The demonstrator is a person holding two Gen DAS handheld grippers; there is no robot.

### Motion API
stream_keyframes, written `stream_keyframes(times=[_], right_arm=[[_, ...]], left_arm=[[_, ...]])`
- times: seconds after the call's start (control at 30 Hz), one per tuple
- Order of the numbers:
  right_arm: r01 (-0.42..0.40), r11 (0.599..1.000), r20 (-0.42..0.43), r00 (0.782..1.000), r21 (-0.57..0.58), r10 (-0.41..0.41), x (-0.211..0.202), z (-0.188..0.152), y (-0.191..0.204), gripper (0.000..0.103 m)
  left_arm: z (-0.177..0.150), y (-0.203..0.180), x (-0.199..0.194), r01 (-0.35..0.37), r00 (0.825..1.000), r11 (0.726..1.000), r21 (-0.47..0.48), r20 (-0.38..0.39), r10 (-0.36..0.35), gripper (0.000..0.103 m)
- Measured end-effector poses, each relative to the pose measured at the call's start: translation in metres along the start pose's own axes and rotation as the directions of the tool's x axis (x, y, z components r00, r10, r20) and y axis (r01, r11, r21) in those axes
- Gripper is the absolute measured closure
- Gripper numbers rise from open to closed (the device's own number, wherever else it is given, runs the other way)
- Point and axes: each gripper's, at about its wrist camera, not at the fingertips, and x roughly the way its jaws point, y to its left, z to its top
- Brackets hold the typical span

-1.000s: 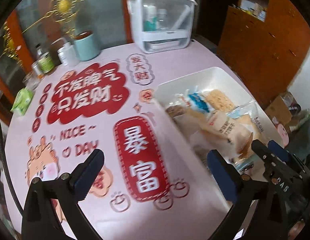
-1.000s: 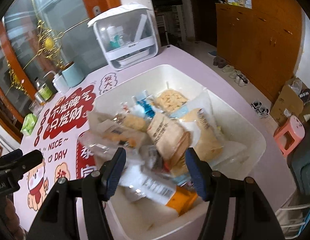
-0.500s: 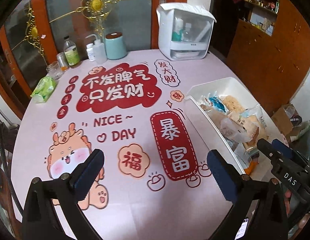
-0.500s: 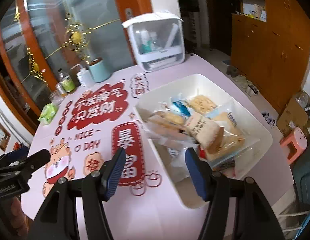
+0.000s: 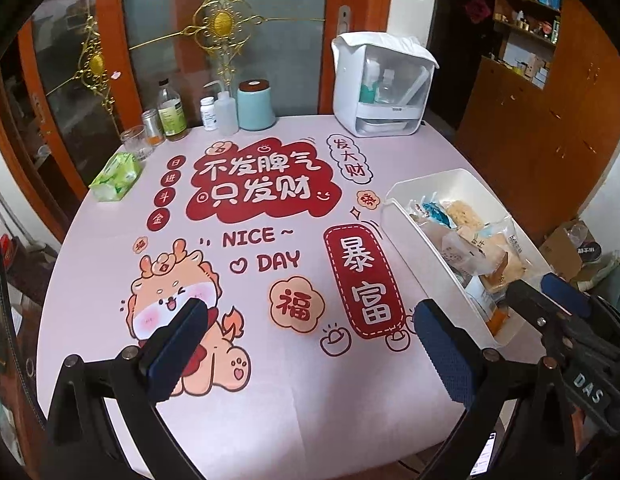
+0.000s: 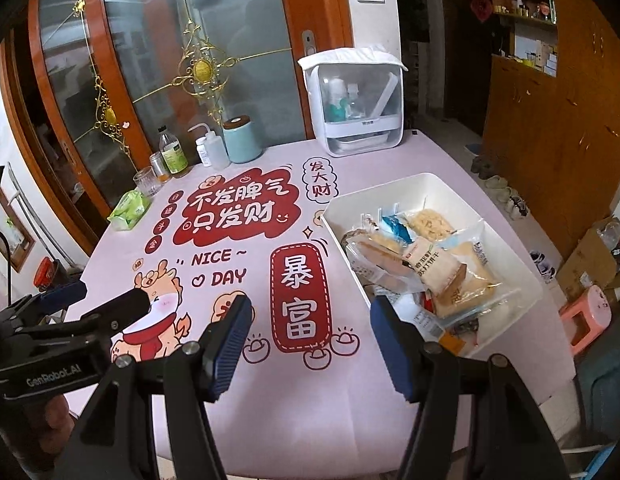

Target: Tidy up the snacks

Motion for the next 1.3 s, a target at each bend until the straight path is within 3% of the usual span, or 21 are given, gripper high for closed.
stream_keyframes(times=[0.33, 0.77, 1.3], right_arm=[[0.036, 0.999, -0.025, 0.999, 0.026, -0.035, -0.009, -0.007, -0.022, 0.041], [0.011, 1.000, -0.045, 0.999, 0.008, -0.011, -0.006, 0.000, -0.049, 0.041], [-0.027, 0.999, -0.025, 0.999, -0.035, 0.027, -0.009, 0.003, -0.056, 0.041]], left_arm=[[-0.008, -0.023, 0.001, 0.020, 0.999, 1.000, -0.012, -0.029, -0.020, 0.001], [-0.010, -0.063, 0.002, -0.004, 0.999, 1.000, -0.005, -0.036, 0.004, 0.001], [-0.016, -0.075, 0.000, -0.048, 0.998, 0.998, -0.049, -0.037, 0.046, 0.001]])
